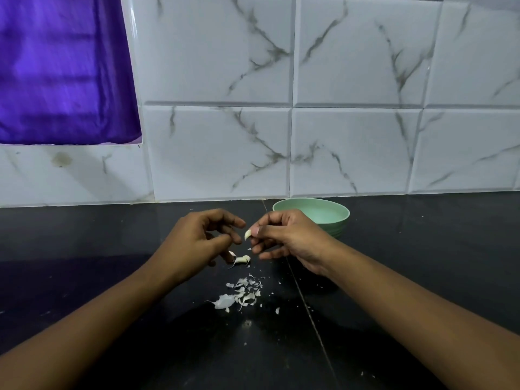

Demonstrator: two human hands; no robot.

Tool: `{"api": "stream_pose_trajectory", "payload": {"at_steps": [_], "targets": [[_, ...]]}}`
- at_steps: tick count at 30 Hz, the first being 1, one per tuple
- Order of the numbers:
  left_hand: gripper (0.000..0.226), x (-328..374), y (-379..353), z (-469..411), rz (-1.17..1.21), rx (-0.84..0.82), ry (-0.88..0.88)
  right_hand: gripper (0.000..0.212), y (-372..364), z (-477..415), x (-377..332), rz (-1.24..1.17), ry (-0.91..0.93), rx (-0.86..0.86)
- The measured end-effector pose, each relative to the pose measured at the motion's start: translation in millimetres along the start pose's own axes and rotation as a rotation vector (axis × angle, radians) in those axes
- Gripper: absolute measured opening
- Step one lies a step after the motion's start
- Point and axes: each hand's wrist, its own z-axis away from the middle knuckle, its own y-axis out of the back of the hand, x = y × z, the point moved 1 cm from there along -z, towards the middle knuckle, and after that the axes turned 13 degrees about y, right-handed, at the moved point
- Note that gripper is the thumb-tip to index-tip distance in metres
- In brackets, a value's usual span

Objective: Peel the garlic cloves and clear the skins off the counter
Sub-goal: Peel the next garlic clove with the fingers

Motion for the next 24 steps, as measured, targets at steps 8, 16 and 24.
{"api": "stream_pose_trajectory", "payload": {"at_steps": [8, 16, 24], "targets": [[0.008, -1, -4, 0, -0.098, 0.176, -0.073, 0.008, -5, 1, 1, -0.005, 0.028, 0.061], [0.007, 0, -3, 1, -0.091, 0.202, -0.065, 0.009, -12, 4, 0, -0.058, 0.06, 0.11], [0.003, 1, -5, 3, -0.014, 0.207, -0.03, 0.008, -13, 4, 2, -0.076, 0.081, 0.114]]}}
